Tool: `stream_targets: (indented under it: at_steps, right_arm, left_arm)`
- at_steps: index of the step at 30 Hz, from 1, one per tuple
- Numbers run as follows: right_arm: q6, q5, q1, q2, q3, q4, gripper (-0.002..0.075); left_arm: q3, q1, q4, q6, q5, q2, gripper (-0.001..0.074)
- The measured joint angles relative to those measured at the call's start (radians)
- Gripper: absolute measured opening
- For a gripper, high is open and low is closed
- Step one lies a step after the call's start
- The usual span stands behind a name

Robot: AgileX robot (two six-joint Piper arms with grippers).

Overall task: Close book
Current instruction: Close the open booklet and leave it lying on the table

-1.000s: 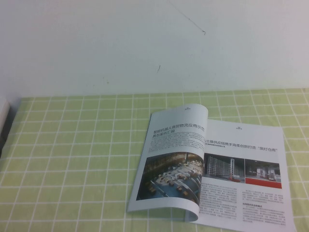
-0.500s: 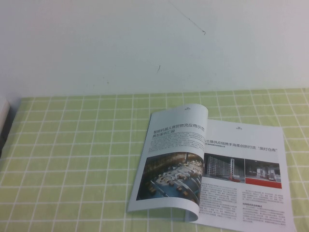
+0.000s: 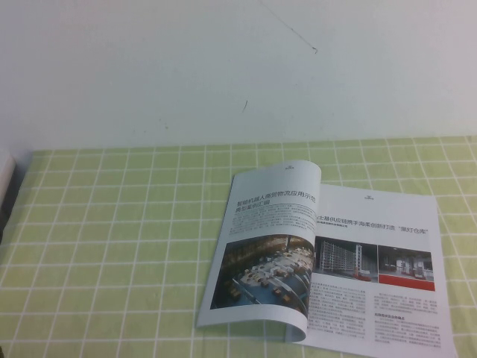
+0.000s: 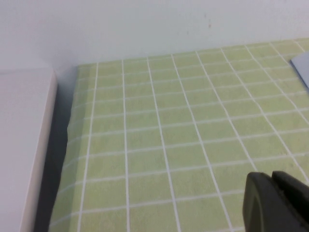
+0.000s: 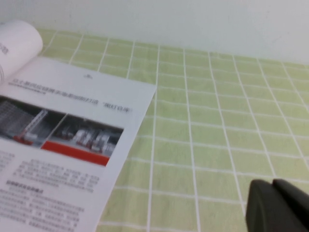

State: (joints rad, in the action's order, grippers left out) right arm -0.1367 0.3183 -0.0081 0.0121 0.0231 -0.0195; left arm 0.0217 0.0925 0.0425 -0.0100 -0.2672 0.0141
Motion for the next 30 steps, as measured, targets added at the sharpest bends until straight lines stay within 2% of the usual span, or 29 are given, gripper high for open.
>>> stream_targets:
  at_steps: [3, 11, 14, 17, 24, 27, 30]
  right_arm:
    - [0.0, -0.129, 0.0, 0.0, 0.005, 0.002, -0.0002]
    - [0.0, -0.692, 0.0, 0.0, 0.005, 0.002, -0.0002]
    - [0.0, -0.872, 0.0, 0.0, 0.005, 0.002, -0.0002]
    - [0.0, -0.974, 0.0, 0.0, 0.005, 0.002, -0.0002]
    - [-0.004, -1.034, 0.0, 0.0, 0.005, 0.012, -0.0002]
    - [-0.004, -0.899, 0.0, 0.0, -0.051, 0.012, -0.0002]
    - [-0.004, -0.665, 0.0, 0.0, -0.173, 0.012, -0.0002]
  left_arm:
    - [0.0, 0.0, -0.005, -0.004, 0.154, 0.0, -0.0002]
    - [0.0, 0.0, -0.026, -0.006, 0.685, 0.0, -0.0002]
    - [0.0, 0.0, -0.026, -0.006, 0.807, 0.0, -0.0002]
    - [0.0, 0.0, -0.026, -0.006, 0.869, 0.0, -0.0003]
    - [0.0, 0.0, 0.007, 0.019, 0.917, 0.0, -0.0004]
    - [0.0, 0.0, 0.023, 0.047, 0.923, 0.0, -0.0003]
    - [0.0, 0.0, 0.029, 0.095, 0.926, 0.0, -0.0003]
